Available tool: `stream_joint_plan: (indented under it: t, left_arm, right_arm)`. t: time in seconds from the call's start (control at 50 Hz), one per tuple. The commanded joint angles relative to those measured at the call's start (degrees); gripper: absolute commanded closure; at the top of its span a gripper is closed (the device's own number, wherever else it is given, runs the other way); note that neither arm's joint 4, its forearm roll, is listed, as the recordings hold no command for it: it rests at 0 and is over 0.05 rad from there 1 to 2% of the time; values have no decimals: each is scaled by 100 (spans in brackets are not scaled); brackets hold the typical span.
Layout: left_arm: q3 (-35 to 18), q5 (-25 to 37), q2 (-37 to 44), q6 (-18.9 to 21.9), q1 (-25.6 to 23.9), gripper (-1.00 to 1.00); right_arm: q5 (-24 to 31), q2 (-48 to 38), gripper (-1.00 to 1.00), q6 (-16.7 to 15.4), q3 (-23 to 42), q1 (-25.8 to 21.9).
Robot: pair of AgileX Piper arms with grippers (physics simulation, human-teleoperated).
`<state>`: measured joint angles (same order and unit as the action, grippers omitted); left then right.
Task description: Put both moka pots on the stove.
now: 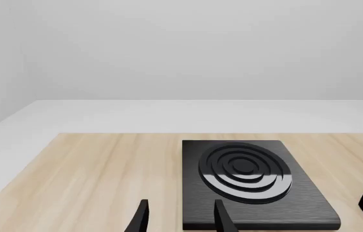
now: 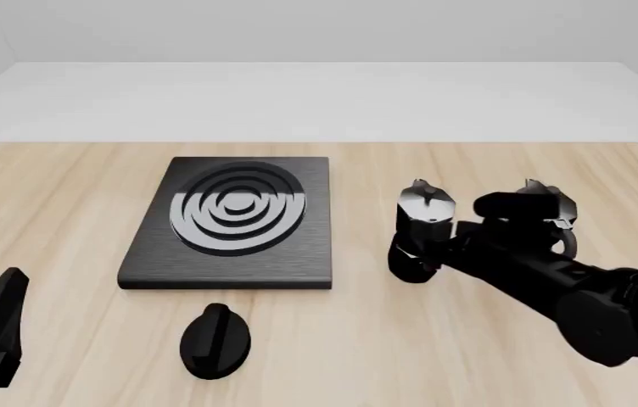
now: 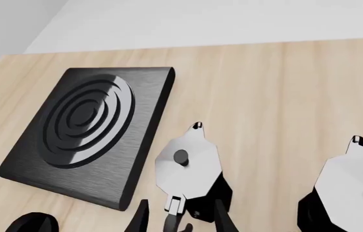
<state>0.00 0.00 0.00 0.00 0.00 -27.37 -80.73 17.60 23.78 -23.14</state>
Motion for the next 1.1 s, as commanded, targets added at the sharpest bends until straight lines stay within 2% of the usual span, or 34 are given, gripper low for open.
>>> stream_joint_plan:
  t: [0.02,0.28,0.36,0.4,0.42,0.8,1.1]
  left_arm:
    - [0,0,0,0,0,-100]
    - [0,0,0,0,0,-100]
    - [0,0,0,0,0,-100]
    - [0,0,0,0,0,-100]
    - [0,0,0,0,0,-100]
    - [0,0,0,0,0,-100]
    - [0,0,0,0,0,-100]
  right_arm:
    - [-63,-192,-100,69,62,-49]
    - [-206,-524,-100,210,107,-107]
    - [-187,-484,-100,150,93,-63]
    - [-123,-392,-100,-4,80,17]
    - [-61,-329,100,-130,67,106]
    - [73,-197,100,-217,148,21]
    - [578,430,100,-836,613,-336]
